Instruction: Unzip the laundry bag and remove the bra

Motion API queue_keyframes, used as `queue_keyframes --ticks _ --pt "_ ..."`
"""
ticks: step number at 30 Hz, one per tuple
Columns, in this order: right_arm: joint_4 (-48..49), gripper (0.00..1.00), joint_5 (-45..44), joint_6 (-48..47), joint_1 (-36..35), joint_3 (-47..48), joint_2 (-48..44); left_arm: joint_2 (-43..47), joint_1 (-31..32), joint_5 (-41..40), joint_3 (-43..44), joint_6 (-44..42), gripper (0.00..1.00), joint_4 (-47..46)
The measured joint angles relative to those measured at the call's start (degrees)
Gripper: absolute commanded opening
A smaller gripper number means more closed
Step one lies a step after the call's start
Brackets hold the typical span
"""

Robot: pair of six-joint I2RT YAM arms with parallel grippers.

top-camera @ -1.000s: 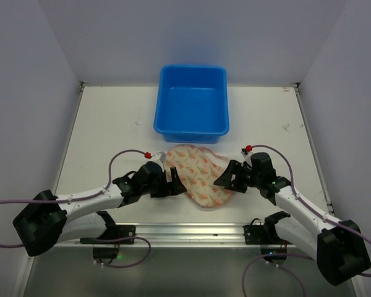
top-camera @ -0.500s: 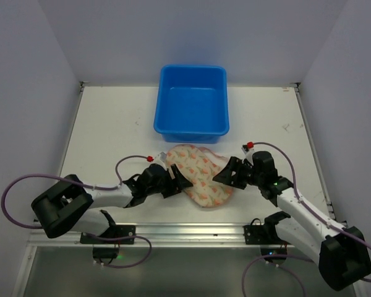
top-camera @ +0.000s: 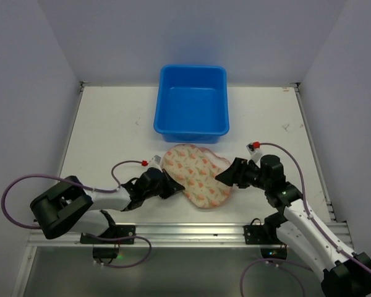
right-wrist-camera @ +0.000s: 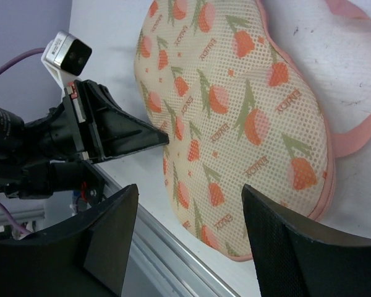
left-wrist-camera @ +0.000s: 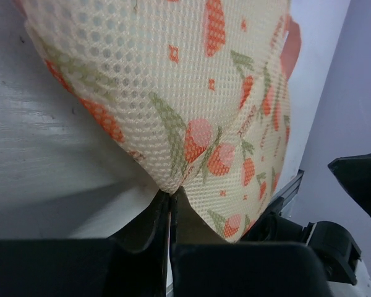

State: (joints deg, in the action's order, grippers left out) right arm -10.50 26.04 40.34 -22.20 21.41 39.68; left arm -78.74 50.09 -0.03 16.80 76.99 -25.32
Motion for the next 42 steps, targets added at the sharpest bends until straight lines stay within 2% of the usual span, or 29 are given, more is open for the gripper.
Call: queue_keyframes --ticks 8,15,20,25,29,30,36,42 --pt "-1.1 0.70 0.1 -4.0 -0.4 0.0 -8.3 14.6 0.5 -4.2 -0.9 1.9 0.00 4.9" --pt "-0.6 0.70 0.8 -8.0 -1.8 0.1 -12.0 26.8 0.7 -10.8 1.2 5.2 0.00 16.6" --pt "-0.3 0.70 0.6 -10.6 -4.9 2.1 -9.6 32.3 1.2 -15.2 1.6 8.3 0.00 24.1" --pt "1.7 0.65 -1.2 -11.5 -12.9 4.8 -3.4 37.8 1.3 -20.9 1.5 11.4 0.00 32.7" --pt "4.3 0.59 -4.7 -11.0 -19.8 6.4 2.5 36.3 1.3 -23.4 1.6 12.4 0.00 35.5" --pt "4.8 0.54 -6.3 -10.7 -21.5 6.7 3.8 35.1 1.4 -23.9 1.9 12.4 0.00 35.7" --pt "6.3 0.42 -15.6 -7.8 -29.7 8.7 10.1 26.8 1.4 -25.0 5.8 12.3 0.00 35.2" --pt "9.3 0.40 -21.7 -2.9 -34.5 8.9 16.6 24.5 1.4 -25.4 8.4 12.0 0.00 32.9"
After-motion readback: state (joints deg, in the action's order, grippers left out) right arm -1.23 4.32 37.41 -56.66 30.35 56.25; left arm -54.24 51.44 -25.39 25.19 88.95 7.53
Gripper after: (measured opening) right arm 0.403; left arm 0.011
